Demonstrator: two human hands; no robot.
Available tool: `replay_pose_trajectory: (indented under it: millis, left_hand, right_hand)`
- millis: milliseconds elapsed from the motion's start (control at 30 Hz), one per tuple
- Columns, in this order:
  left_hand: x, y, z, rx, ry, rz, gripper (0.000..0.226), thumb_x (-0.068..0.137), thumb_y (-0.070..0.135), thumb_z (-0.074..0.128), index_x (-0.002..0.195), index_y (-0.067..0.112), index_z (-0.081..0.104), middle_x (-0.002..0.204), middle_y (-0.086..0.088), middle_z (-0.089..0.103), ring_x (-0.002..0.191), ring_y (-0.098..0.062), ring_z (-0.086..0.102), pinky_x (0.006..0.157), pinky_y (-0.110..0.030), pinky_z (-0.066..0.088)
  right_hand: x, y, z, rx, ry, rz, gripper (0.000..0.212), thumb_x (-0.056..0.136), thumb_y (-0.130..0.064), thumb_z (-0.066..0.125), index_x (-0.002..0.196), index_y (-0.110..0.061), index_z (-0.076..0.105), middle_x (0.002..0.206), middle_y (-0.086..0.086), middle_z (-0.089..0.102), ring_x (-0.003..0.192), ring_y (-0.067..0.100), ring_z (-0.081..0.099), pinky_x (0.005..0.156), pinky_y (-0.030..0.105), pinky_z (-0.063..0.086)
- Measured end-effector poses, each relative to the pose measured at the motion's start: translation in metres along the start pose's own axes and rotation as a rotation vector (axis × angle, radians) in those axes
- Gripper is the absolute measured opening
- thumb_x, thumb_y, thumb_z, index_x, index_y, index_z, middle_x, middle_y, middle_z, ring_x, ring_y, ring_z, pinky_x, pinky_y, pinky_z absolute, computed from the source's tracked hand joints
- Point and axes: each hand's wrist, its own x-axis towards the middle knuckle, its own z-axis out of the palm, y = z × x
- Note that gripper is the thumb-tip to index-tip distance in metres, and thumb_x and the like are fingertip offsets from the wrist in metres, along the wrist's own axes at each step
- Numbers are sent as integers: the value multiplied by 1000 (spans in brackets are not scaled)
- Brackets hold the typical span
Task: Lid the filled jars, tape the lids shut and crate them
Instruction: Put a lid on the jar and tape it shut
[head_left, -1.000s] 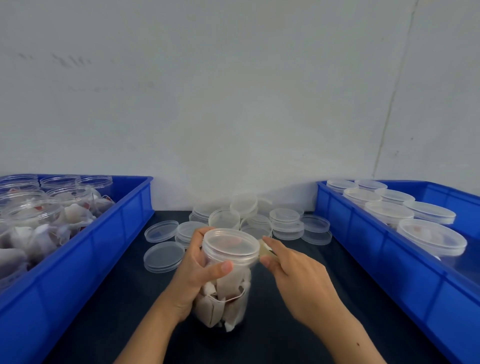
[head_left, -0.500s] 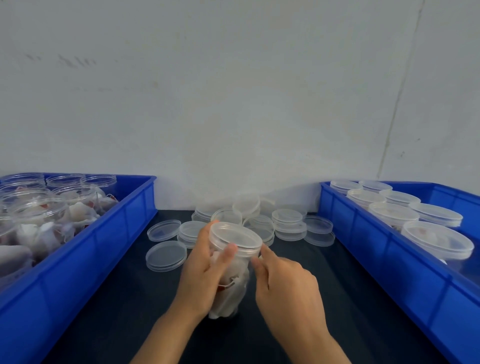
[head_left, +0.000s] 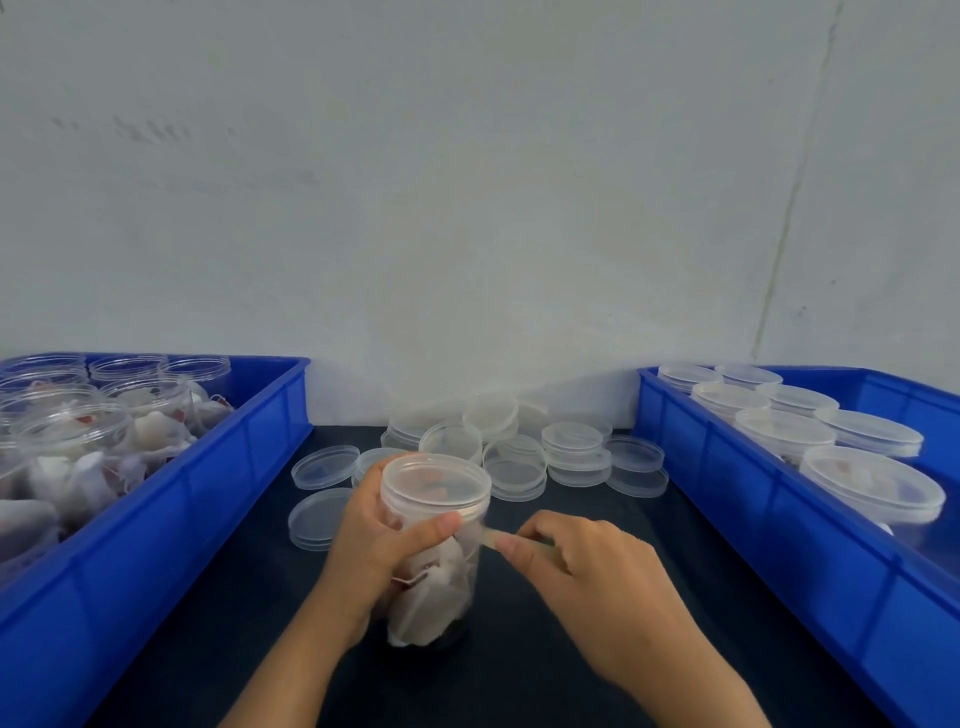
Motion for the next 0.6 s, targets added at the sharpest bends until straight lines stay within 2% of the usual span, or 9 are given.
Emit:
replay_pose_trajectory:
  millis: [67,167,233,300,367,467,600]
  left_hand:
    - [1,-1,-3,-25,-58,-18,94,38,38,87,124,16,55,110,0,71,101,-12,68,73,-16,53]
    - [0,-2,-3,-63,-91,-43,108,28,55,92,123,17,56,111,-1,72,104,-15,67,77,-20,55]
    - [1,-3,-2,-97,-92,-68,111,25,60,91,121,17,57,110,-2,72,103,-17,68,77,-24,56]
    - [1,-4,-2,-128,-91,-88,111,23,60,92,120,18,56,109,-3,73,103,-19,68,78,-27,56]
    - [1,-5,-2,-147,-95,-101,113,22,59,92,121,19,55,108,-3,72,103,-19,68,78,-28,55]
    - [0,-5,-1,-184,-125,-115,114,20,57,92,120,19,53,105,-1,73,97,-16,70,71,-24,57]
    - [-1,-3,-1,-226,-170,-127,114,22,55,94,121,16,52,103,-4,74,94,-17,71,70,-23,56]
  right_hand:
    - [-1,1,0,-49,34,-16,42,95,-62,29,96,-30,57,69,-7,57,71,11,54,67,19,32]
    - [0,3,0,-139,88,-72,38,98,-58,25,88,-30,50,68,-10,52,69,10,50,86,28,33]
    - [2,2,0,-179,88,-82,35,99,-56,23,79,-33,40,68,-12,46,68,8,44,88,30,31]
    - [3,2,2,-212,93,-81,35,100,-54,21,77,-33,36,71,-11,47,71,8,46,87,31,31]
    - [4,2,4,-231,108,-76,35,100,-55,19,85,-33,42,79,-11,53,79,10,52,87,32,31]
    - [5,2,6,-233,114,-66,39,99,-56,18,104,-33,49,95,-12,61,92,11,56,89,33,31]
    - [7,3,7,-213,132,-58,41,98,-57,19,120,-33,44,100,-12,62,93,9,57,91,32,32]
